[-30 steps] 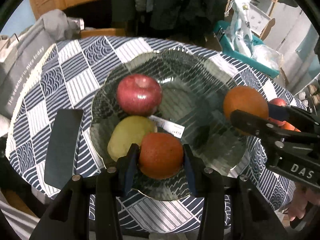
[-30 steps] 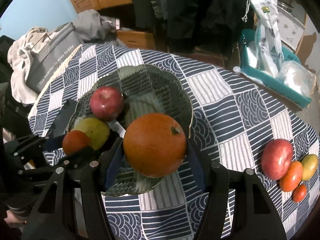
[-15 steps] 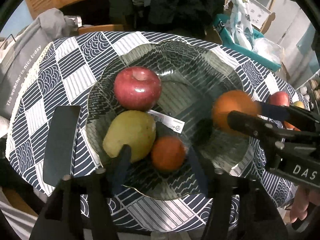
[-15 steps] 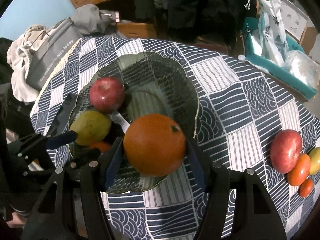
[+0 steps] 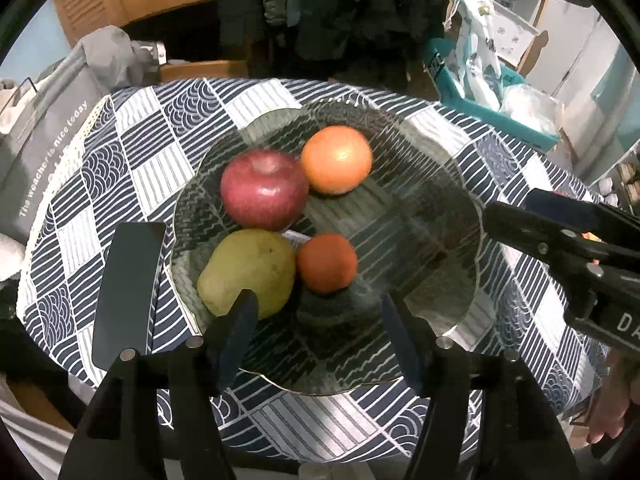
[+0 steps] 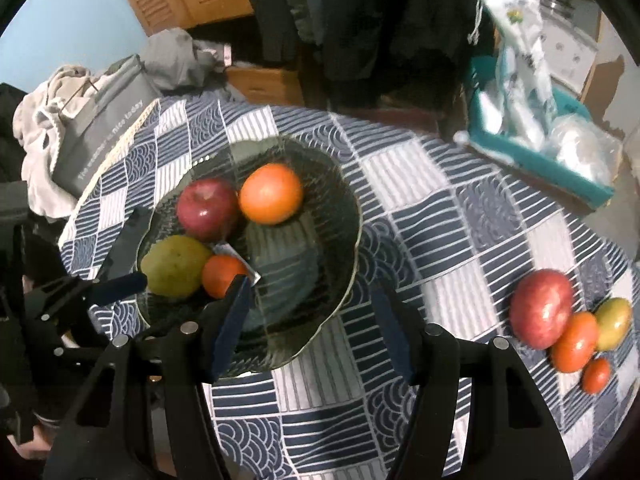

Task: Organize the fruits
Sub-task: 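Open right gripper to drop the orange into the bowl while left gripper releases its fruit, then withdraw both grippers from the bowl toward the remaining loose fruits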

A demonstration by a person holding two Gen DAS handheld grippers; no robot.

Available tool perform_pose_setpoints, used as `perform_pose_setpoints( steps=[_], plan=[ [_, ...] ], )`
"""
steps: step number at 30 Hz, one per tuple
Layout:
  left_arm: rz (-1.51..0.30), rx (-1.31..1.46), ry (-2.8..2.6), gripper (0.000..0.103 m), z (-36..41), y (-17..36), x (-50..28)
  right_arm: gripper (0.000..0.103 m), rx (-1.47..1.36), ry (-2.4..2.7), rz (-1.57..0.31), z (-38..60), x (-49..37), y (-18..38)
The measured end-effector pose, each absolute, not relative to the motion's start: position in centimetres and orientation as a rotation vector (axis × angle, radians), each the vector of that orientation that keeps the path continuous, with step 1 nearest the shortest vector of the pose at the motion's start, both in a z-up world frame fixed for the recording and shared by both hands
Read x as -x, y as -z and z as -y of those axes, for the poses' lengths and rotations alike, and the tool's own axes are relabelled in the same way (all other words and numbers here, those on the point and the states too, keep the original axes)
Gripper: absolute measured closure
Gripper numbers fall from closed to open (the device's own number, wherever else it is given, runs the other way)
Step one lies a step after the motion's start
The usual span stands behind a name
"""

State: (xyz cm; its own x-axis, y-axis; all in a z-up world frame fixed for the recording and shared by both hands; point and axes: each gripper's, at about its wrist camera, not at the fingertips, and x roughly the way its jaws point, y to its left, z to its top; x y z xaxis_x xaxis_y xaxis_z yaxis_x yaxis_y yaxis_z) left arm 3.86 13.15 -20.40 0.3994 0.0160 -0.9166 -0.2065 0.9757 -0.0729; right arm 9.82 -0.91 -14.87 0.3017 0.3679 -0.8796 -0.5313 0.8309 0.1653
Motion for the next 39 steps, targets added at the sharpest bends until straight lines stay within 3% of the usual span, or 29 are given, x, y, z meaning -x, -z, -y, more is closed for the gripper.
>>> perform_pose_setpoints(
  steps=[13,17,33,39],
  plan=[
    [-1.039,0.167,-0.138,0.037,-11.2,15.4,-3.4,0.036,0.219,-0.493,-0.926,3.5,-8.6,9.4],
    [-0.971,0.151,-0.130,0.030,-10.4,13.0,-2.9,0.036,0.214,-0.467,-0.880,4.7,-8.3,8.0],
    [-0.805,0.067,-0.074,0.023,-6.5,7.4,-1.5,0.031,0.159,-0.365,-0.731,12.1,-5.8,1.4],
    [-0.762,0.055,-0.056,0.022,-5.4,5.9,-1.1,0.025,0.170,-0.342,-0.676,13.8,-4.6,-0.1]
  ],
)
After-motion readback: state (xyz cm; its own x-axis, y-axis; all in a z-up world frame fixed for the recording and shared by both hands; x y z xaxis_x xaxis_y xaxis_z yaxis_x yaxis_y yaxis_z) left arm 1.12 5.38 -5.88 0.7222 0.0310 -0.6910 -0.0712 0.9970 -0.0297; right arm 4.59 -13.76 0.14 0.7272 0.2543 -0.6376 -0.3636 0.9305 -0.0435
